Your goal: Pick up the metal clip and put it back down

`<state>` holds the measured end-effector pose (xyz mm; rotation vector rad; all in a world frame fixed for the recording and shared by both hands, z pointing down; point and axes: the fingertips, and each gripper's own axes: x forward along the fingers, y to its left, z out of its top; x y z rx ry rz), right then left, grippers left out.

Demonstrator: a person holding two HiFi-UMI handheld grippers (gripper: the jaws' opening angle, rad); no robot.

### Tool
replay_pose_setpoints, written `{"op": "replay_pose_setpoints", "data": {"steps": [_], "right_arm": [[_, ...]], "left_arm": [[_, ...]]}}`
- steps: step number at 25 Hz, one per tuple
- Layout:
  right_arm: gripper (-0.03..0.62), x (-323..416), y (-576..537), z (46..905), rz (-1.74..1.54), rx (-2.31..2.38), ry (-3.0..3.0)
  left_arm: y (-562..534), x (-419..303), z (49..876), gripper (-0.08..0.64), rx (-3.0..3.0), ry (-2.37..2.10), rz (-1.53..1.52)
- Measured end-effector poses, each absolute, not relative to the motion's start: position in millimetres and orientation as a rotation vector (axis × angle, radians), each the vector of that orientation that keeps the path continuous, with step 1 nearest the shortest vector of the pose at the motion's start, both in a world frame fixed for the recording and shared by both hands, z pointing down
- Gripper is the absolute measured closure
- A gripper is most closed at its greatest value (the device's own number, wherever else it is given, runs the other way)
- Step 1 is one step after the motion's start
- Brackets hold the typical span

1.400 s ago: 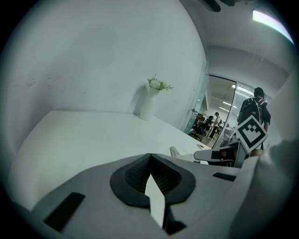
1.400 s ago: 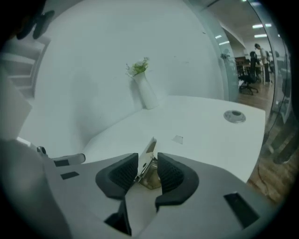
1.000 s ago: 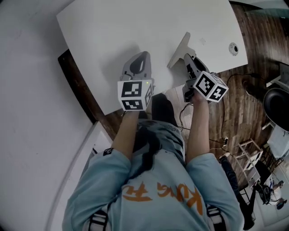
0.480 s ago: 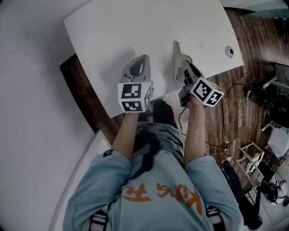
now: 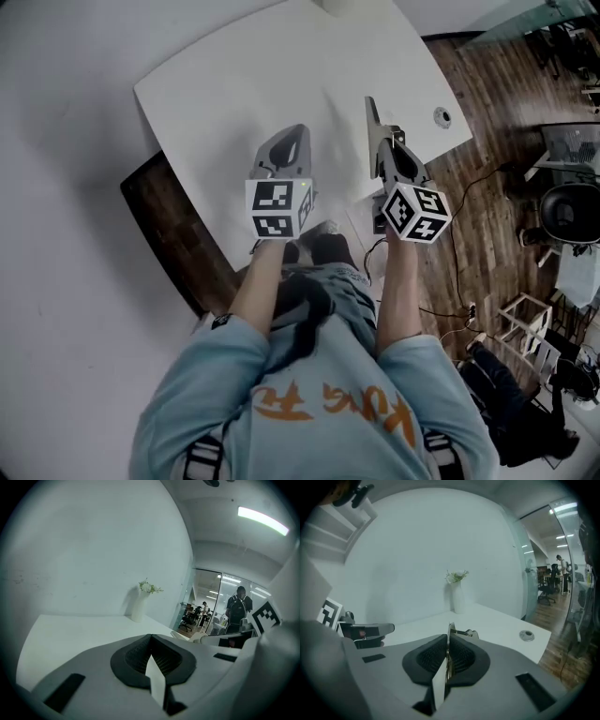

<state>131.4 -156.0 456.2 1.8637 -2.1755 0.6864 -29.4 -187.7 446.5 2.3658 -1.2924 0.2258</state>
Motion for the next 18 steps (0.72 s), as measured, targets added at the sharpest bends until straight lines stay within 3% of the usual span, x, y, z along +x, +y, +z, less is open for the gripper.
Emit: {"op": "replay_pose_setpoints", "data": {"steps": [18], "right_arm": [[0.562,242.9,-234.1,465.2,0.695,1.940,-2.126]], "left_arm": [[-241.3,70.1,450.2,0.535,2.393,-1.209,0.271]]}}
